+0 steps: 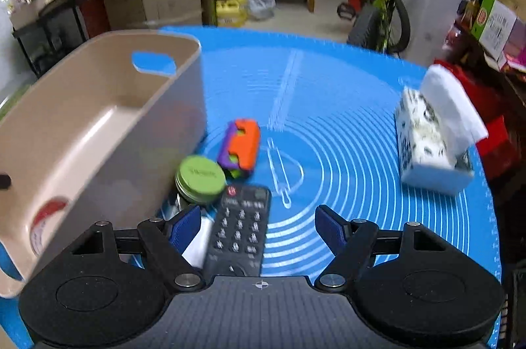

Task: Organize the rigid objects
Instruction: 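Move the right gripper to the black remote and grasp it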

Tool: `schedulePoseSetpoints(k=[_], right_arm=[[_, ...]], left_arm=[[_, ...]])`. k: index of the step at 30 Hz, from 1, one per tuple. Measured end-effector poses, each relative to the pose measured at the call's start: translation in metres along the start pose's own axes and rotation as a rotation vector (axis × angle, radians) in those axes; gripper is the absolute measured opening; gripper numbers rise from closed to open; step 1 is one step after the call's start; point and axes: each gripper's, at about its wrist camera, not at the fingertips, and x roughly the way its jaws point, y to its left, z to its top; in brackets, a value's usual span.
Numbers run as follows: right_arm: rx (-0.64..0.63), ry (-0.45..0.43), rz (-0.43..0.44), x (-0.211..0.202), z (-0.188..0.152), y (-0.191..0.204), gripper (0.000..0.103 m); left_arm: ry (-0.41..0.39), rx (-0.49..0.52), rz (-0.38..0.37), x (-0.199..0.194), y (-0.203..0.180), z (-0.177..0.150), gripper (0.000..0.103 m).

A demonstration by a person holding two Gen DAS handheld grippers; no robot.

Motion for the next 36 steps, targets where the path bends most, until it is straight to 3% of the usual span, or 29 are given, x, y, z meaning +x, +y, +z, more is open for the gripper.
schedulePoseSetpoints(k=[7, 23, 36], right_arm=[[-0.019, 0.106, 0.047, 0.017, -0.015, 0.003, 0.08], [-0.092, 0.203, 0.035, 0.034, -0.032, 0.018, 0.078], [-0.061, 0.198, 0.003, 0.037, -0.027, 0.016, 0.073]], left_arm=[[0.0, -0.001, 0.0, 0.0, 0.0, 0.0, 0.013], [-0.007, -0.003, 0.003, 0.0, 0.0, 0.0, 0.013], [-0.006, -0.003, 0.003, 0.0, -0.001, 0.0, 0.013]])
